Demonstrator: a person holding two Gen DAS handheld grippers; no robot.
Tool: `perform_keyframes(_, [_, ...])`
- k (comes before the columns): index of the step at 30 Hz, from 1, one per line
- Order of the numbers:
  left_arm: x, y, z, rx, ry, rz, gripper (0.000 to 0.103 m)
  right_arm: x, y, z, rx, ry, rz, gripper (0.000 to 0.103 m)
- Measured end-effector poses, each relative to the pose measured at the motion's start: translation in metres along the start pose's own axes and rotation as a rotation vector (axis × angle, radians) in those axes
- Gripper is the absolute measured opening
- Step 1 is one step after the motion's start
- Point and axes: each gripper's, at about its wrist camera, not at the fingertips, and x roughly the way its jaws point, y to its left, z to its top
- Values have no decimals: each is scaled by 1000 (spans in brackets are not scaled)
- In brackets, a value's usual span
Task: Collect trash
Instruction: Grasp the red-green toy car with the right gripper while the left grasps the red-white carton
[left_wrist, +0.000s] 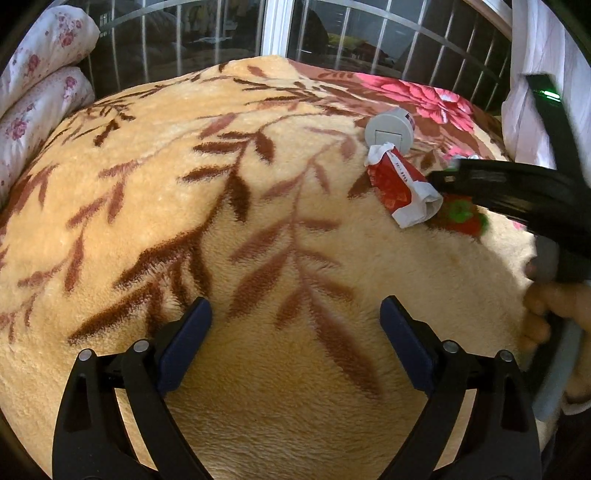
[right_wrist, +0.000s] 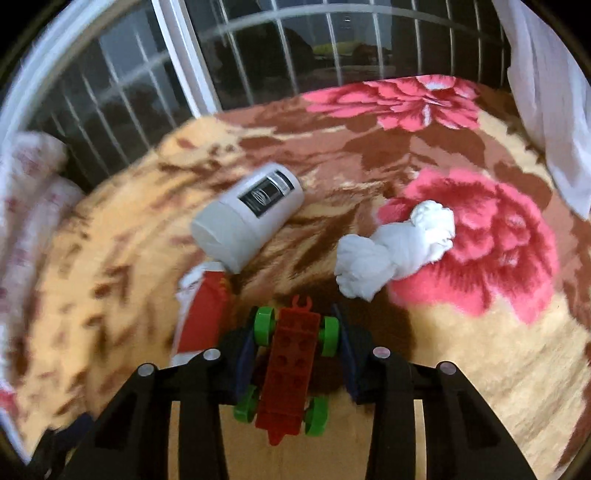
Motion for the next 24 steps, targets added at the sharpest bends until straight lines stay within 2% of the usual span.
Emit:
perform_keyframes(5, [1, -3, 0, 10, 5, 14, 90, -46, -27, -21, -74, -47, 99, 39])
perform_keyframes(9, [2, -4, 0, 14, 7, 21, 90, -74, -65, -36, -86, -92, 90, 39])
perform_keyframes(12, [1, -4, 1, 13, 5, 24, 90, -89, -99, -38, -27, -157, 95, 39])
perform_keyframes(14, [-2, -8, 4, 15, 9, 46, 90, -90, -123, -38, 63, -178, 124, 39])
perform_keyframes(16, [-7, -16, 11, -6, 8, 28, 90, -83, -140, -40, 140, -175, 178, 39])
perform_keyframes(19, [-11, -37, 28, -22, -10, -17, 90, -73, -149, -41, 180, -146, 218, 39])
perform_keyframes(22, [-6, -71, 49, 40, -47, 50, 90, -71, -159, -43, 229, -145, 269, 39])
perform_keyframes(24, [3, -88, 60, 57, -54, 68, 90, -69, -166, -45, 265, -145, 307, 39])
